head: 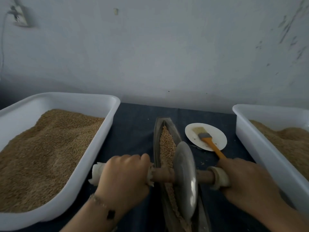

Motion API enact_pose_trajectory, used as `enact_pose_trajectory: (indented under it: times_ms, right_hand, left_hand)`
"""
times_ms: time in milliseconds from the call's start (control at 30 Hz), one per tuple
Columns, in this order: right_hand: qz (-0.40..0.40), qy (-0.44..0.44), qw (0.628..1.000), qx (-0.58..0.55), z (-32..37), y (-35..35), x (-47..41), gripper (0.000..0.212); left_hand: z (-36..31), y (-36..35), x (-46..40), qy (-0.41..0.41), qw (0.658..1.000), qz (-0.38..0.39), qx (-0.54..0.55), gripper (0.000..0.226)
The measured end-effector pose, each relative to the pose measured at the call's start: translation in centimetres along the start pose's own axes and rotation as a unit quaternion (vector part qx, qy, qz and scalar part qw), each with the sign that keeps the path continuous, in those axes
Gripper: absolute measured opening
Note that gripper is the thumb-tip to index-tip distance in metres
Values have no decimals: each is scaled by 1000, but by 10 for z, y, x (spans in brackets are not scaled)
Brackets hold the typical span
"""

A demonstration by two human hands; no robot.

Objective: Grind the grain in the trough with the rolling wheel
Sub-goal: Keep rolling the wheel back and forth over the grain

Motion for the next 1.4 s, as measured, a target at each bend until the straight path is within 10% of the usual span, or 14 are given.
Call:
enact_pose_trajectory:
  times_ms: [100, 300, 433, 533, 633, 700, 833, 1133, 1400]
  right_hand:
    - [190, -54, 980, 3, -15, -29, -37, 14]
    - [353, -129, 916, -139, -29, -66, -90, 33]
    - [258, -122, 956, -70, -26, -50, -83, 22]
    - [54, -49, 997, 31, -4, -15, -45, 15]
    - [-227, 94, 969, -10, 15, 21, 23, 12]
    - [-280, 135, 950, -8, 14, 20, 48, 18]
    - [-238, 74, 968, 1, 9, 10, 18, 32]
    - [172, -82, 981, -36, -28, -49, -109, 21]
    - [-2, -12, 1000, -4, 5, -3, -7, 35]
  left_hand:
    - [18, -33, -31, 36, 987, 153, 22, 19]
    - [40, -91, -65, 120, 886, 409, 181, 8]
    - [41, -72, -58, 121, 933, 317, 124, 9]
    - [23, -24, -22, 74, 995, 60, 20, 19]
    - [-9, 23, 36, 24, 983, -180, 1, 19]
    - [-16, 34, 55, 27, 968, -245, -41, 17]
    - [-11, 20, 24, 7, 983, -180, -22, 17]
    - [47, -66, -85, 111, 964, 231, 74, 22]
    - [-1, 1, 4, 34, 999, -6, 19, 38]
Point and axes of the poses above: each hand's wrist, its own x-axis away from the middle knuckle, its own y-axis out of the back of the hand, z = x × y, the point moved 9 cm from there along -x, towards the middle knuckle, and after that the axes turned 4 degrees about -x, right-handed, at the moved point
